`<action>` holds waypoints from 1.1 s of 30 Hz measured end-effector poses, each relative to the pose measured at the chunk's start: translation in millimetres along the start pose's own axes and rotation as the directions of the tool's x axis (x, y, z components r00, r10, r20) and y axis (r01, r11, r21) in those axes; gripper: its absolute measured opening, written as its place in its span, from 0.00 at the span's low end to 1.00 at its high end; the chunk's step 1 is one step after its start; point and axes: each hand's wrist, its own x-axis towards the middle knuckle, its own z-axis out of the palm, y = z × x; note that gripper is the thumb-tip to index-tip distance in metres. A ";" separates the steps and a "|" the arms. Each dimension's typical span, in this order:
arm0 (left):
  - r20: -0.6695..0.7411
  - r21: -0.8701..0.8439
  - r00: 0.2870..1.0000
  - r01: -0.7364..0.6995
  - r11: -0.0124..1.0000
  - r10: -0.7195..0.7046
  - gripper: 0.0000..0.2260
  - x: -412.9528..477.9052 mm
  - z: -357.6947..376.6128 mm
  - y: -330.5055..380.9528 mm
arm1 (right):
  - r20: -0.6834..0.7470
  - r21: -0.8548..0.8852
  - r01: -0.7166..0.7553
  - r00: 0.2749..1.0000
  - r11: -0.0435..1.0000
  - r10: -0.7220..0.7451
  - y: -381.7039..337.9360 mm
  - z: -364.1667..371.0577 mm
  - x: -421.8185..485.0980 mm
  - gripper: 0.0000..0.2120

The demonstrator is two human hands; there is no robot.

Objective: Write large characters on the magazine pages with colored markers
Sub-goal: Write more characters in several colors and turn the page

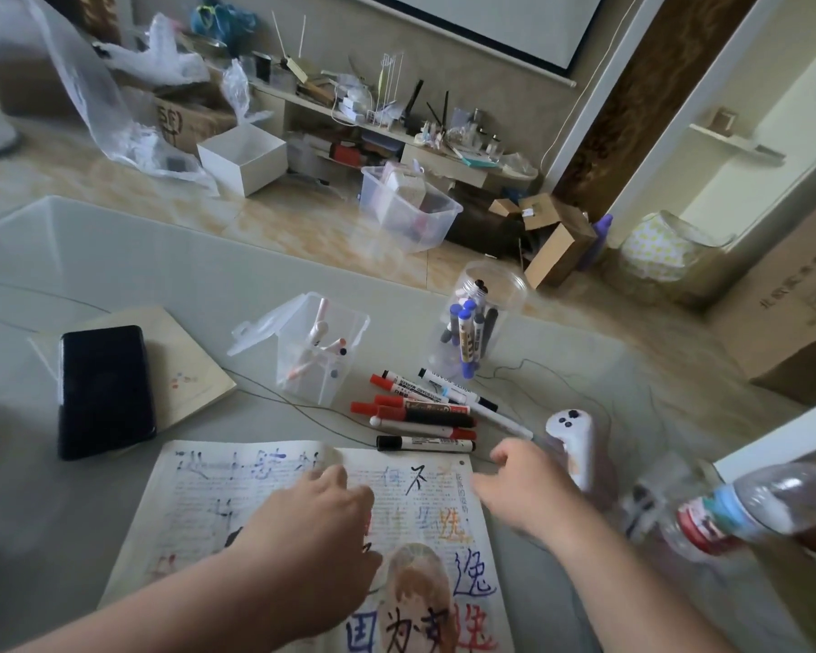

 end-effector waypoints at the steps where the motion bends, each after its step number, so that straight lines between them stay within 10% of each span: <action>1: 0.031 0.011 0.999 0.017 1.000 -0.017 0.14 -0.1 3.8 -0.7 | 0.038 -0.041 -0.021 0.999 0.999 0.022 5.1 10.7 -7.6 0.24; 5: 0.138 0.049 0.988 0.062 0.997 -0.068 0.21 -0.5 19.6 -1.6 | 0.077 -0.043 -0.083 0.993 0.996 0.086 17.2 39.8 -20.5 0.33; 11: 0.334 0.261 0.942 -0.076 0.962 -0.016 0.32 -4.9 32.9 17.8 | 0.032 0.187 -0.096 0.995 0.978 0.092 18.8 47.0 -30.7 0.15; 22: 0.321 0.199 0.947 -0.059 0.978 -0.009 0.35 -8.3 44.5 18.2 | -0.112 0.346 -0.081 0.985 0.935 0.127 27.9 55.5 -32.0 0.12; 28: 0.074 -0.284 0.997 0.000 0.959 0.022 0.23 -1.8 33.0 31.7 | 0.033 0.579 0.114 0.986 0.807 -0.163 33.5 33.8 -59.7 0.23; 33: 0.079 -0.893 0.997 0.061 0.446 0.022 0.32 9.6 28.0 41.5 | 0.232 0.918 -0.040 0.862 0.395 -0.451 31.1 27.3 -91.6 0.28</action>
